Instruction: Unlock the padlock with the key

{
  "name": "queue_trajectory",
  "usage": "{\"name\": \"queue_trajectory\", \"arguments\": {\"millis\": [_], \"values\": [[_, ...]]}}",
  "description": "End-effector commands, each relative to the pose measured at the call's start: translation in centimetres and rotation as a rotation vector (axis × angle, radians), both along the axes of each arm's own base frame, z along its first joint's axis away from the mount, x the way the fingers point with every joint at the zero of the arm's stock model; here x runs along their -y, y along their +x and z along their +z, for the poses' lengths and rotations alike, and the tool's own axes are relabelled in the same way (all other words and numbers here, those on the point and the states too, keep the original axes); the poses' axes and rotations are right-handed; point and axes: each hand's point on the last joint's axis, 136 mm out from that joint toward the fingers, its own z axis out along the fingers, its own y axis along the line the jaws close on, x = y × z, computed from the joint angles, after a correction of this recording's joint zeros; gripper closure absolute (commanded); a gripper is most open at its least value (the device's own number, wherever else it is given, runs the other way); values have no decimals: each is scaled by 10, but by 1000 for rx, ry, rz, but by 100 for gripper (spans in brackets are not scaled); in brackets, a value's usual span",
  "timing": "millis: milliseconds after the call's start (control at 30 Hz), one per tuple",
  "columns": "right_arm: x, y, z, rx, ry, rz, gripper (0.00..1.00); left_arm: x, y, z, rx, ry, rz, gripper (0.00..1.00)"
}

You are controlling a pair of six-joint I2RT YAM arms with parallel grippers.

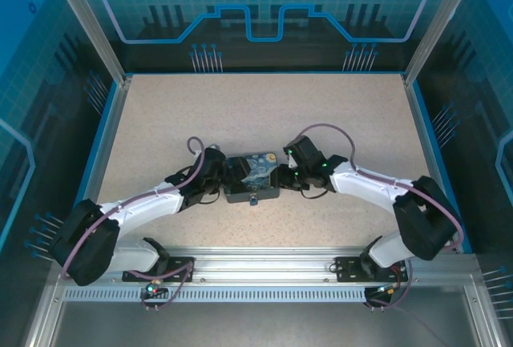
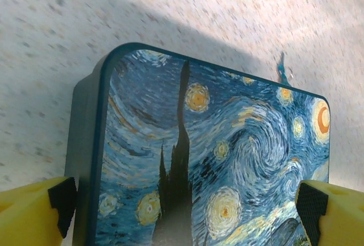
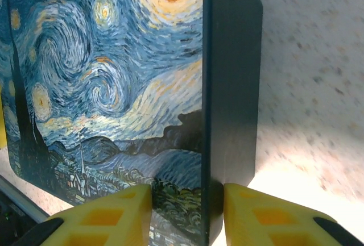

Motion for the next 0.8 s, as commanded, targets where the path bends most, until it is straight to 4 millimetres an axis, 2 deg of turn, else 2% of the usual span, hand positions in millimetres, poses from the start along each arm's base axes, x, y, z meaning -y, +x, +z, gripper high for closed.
{"name": "queue_trajectory", "arguments": {"millis": [0, 167, 300, 400, 467, 533, 667, 767], "values": [[-41, 23, 26, 57, 101, 22, 63, -2, 8, 14, 31, -63, -2, 1], [-59, 49, 24, 57, 91, -8, 61, -9, 33, 17, 39, -66, -3, 1], [-65, 70, 19, 57, 75, -41, 56, -3, 55, 15, 47, -55, -27, 1], [-63, 87, 21, 62, 85, -74, 45, 5, 68, 14, 48, -47, -46, 1], [-58, 98, 29, 81, 102, -96, 32, 8, 75, 12, 44, -42, -51, 1], [-50, 106, 41, 107, 120, -116, 27, 10, 80, 11, 48, -33, -53, 1], [-24, 115, 69, 171, 124, -149, 23, 10, 85, 8, 49, -22, -56, 1], [4, 120, 73, 186, 71, -173, 24, 7, 86, 8, 50, -18, -52, 1]]}}
